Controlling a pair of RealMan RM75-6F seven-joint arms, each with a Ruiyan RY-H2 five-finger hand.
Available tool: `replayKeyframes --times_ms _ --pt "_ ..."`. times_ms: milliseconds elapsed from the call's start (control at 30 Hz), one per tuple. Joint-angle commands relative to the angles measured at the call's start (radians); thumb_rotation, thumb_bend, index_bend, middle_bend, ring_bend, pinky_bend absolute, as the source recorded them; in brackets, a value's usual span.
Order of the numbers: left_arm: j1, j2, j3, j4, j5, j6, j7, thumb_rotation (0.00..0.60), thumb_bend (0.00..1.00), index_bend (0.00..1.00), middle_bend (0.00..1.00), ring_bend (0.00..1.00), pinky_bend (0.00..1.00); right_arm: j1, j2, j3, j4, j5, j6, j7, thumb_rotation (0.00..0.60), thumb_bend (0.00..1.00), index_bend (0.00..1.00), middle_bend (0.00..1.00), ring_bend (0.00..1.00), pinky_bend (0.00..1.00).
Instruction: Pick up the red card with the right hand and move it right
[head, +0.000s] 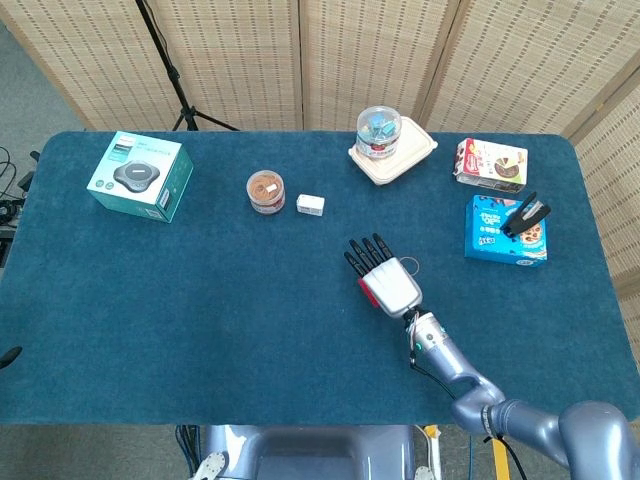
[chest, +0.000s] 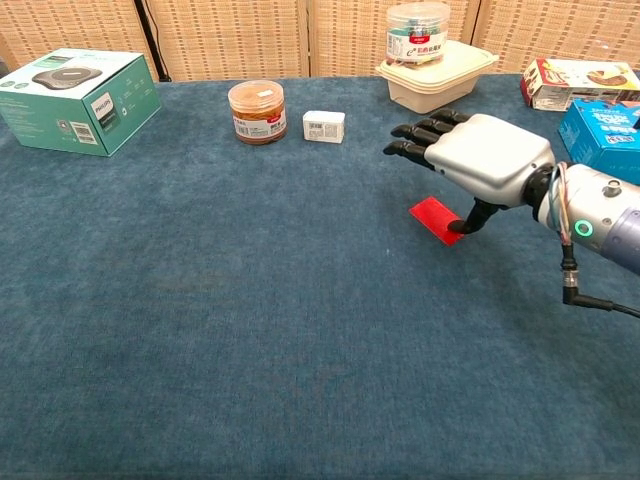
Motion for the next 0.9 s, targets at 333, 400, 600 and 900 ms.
replayKeyframes --times_ms 333,400,600,900 --pt "0.000 0.002 0.001 0.000 0.002 -0.001 -0.003 0.600 0.00 0.00 0.00 0.00 0.00 -0.020 0.078 -0.046 -0.145 -0.017 0.022 -0.030 0.600 0.22 0.00 0.00 0.00 0.00" --pt "0.000 0.002 0.002 -0.001 0.005 0.001 -0.001 0.600 0.00 0.00 0.00 0.00 0.00 -0.022 0.083 -0.052 -0.162 -0.014 0.018 -0.043 0.600 0.21 0.00 0.00 0.00 0.00" --pt "0.001 0.002 0.000 0.000 0.001 0.002 -0.004 0.600 0.00 0.00 0.00 0.00 0.00 -0.019 0.070 -0.055 -0.171 -0.001 0.004 -0.067 0.600 0.20 0.00 0.00 0.00 0.00" --pt "-0.003 0.004 -0.003 0.005 -0.006 -0.007 -0.015 0.600 0.00 0.00 0.00 0.00 0.00 -0.001 0.030 -0.042 -0.103 0.010 0.000 -0.068 0.600 0.20 0.00 0.00 0.00 0.00"
